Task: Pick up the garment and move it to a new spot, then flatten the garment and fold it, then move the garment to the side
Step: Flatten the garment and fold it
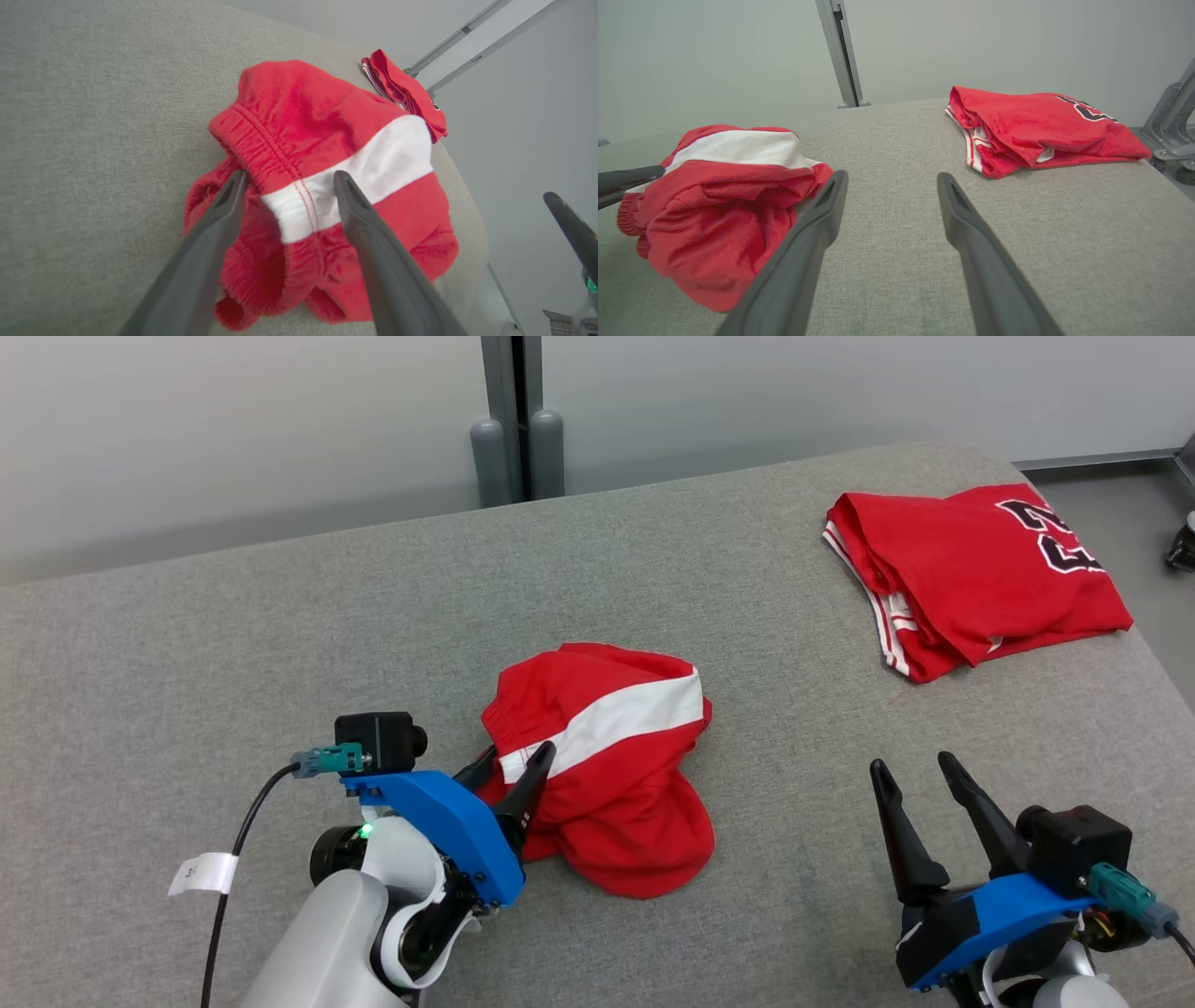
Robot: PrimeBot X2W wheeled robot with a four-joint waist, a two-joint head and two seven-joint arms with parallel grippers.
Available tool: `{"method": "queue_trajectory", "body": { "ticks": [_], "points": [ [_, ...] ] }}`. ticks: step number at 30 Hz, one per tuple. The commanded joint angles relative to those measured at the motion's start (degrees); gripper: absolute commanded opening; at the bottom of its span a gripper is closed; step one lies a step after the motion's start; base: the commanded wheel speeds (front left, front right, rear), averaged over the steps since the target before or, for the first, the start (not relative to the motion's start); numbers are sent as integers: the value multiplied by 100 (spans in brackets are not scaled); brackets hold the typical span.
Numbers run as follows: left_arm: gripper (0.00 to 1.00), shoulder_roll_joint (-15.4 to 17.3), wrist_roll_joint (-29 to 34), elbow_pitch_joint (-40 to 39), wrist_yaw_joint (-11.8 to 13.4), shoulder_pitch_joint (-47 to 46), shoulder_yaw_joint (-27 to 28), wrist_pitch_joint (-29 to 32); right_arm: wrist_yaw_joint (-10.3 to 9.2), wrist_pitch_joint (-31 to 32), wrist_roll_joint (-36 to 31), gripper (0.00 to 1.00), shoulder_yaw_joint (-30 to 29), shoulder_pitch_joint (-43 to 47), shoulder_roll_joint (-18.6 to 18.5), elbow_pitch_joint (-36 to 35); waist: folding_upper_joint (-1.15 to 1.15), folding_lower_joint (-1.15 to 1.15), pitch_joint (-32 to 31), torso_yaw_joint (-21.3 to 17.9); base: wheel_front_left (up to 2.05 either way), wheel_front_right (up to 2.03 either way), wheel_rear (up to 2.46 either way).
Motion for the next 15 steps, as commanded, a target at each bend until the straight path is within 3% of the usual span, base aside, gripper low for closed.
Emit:
{"method": "queue_trajectory", "body": {
  "ticks": [1, 8, 15],
  "points": [
    [100, 31, 7, -122, -27, 29, -47, 46, 2, -26, 27, 100, 2, -39, -15, 20, -1, 0, 1, -5, 0, 0, 0],
    [100, 105, 215, -536, -75, -69, -328, 110, 2, -19, 3, 100, 31, -51, -15, 30, -1, 0, -7, 31, 0, 0, 0],
    [100, 155, 511, -897, 142, 80, -636, 313, 2, -10, 14, 100, 33, -57, -15, -1, -1, 0, 9, 51, 0, 0, 0]
  ]
}}
